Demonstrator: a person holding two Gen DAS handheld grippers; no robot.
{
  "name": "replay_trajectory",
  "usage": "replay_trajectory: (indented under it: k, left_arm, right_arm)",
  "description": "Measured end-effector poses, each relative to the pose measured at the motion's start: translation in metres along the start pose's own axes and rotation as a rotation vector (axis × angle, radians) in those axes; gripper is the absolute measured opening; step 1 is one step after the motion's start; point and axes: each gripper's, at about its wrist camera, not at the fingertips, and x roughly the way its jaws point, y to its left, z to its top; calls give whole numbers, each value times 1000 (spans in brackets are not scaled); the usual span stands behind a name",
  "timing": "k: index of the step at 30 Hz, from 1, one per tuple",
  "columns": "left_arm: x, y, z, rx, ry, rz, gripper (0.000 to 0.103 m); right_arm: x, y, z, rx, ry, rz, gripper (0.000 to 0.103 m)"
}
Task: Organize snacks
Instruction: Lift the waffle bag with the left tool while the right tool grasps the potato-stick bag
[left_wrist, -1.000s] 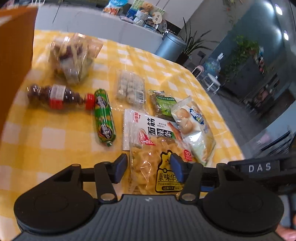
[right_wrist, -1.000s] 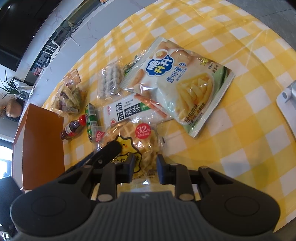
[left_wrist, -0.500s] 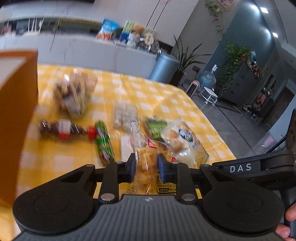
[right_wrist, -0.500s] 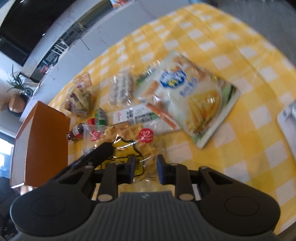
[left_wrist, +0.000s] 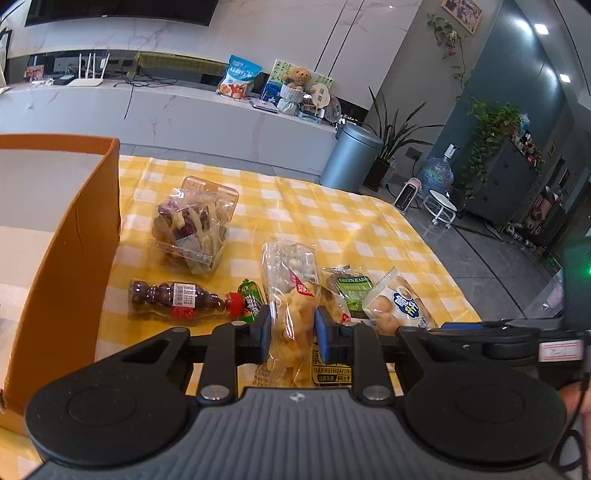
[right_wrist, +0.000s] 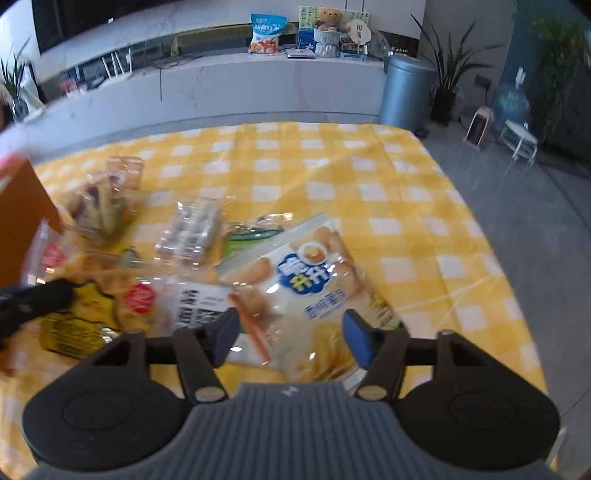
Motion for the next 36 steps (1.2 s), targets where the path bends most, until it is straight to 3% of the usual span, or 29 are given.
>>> replay_trajectory:
  k: [10,12,22,36]
  left_arm:
    - [9,6,-4,-36,16,-21,27]
    - [8,7,-5,-39,19,-21,27]
    - [3,10,-7,-53,22,-22,27]
    - [-21,5,2,-43,-1,-34,27]
  right_arm:
    - [32,-1,-13,-44,112,-37,65]
    - [31,-4,-13,-25,112,-49,54]
    - [19,-16,-13,44,89,-42,22]
    - [-25,-2,-5,25,-31,-71,6]
